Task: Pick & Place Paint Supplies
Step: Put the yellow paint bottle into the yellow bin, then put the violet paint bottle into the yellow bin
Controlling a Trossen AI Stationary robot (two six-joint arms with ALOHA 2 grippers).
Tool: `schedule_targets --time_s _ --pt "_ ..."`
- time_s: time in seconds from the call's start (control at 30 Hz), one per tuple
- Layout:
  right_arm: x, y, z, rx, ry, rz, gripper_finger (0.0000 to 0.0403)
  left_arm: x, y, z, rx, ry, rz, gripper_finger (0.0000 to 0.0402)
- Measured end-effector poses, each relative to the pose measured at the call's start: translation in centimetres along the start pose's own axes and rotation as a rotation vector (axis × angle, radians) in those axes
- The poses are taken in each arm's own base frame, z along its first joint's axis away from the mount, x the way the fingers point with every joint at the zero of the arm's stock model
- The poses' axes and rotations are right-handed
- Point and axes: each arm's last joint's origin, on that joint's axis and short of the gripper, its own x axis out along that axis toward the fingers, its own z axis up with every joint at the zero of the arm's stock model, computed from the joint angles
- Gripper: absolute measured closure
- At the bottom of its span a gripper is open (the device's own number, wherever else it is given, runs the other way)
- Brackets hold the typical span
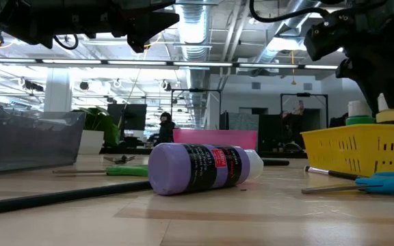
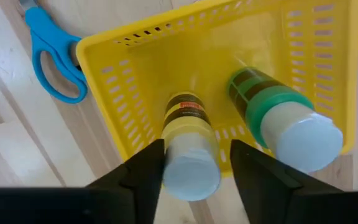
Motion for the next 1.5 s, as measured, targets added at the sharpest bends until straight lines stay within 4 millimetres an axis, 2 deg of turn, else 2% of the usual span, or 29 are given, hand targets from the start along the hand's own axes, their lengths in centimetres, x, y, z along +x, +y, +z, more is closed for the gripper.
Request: schedule_targets --time_s 0.27,0.43,0.53,0.73,0.9,1.0,1.1,1.23,1.4,1.5 --pt "-1.1 -0.2 -0.7 0.055 -0.022 0.024 0.0204 0.0 0.0 0.0 0.0 0.0 0.0 0.0197" --pt "-3.3 -0.5 -2.1 0.12 -0.092 0.087 0.0208 0.0 0.0 0.0 0.001 0.002 0.001 0.0197" --pt "-4.8 -0.5 -3.2 0.143 -0.173 0.134 0.0208 0.0 0.0 0.0 0.007 0.005 0.005 0.0197" --pt "-7.4 0.2 -4.9 0.097 -0.441 0.199 0.0209 0.0 -0.3 -0.2 0.016 0.023 -0.029 0.0197" --pt "-8.5 0.3 -6.0 0.063 -0.576 0.183 0.0211 0.1 -2.4 -0.5 0.013 0.112 -0.194 0.0197" --pt "-8.7 0.4 -6.3 0.035 -0.604 0.165 0.0211 1.0 -3.9 0.2 0.038 0.223 -0.19 0.0192" --pt "-8.7 0.4 -6.4 0.011 -0.612 0.155 0.0211 2.3 -5.1 1.4 0.063 0.324 -0.093 0.0181" --pt "-8.7 0.5 -6.5 -0.005 -0.611 0.151 0.0211 4.3 -6.6 2.7 0.02 0.426 -0.044 0.016" --pt "-8.7 0.9 -6.9 -0.034 -0.609 0.158 0.0211 6.4 -8.1 1.2 -0.05 0.589 -0.019 0.0139" --pt "-8.7 1.2 -7.2 -0.053 -0.607 0.165 0.0211 7.6 -8.7 0.2 -0.146 0.621 0.01 0.0135"
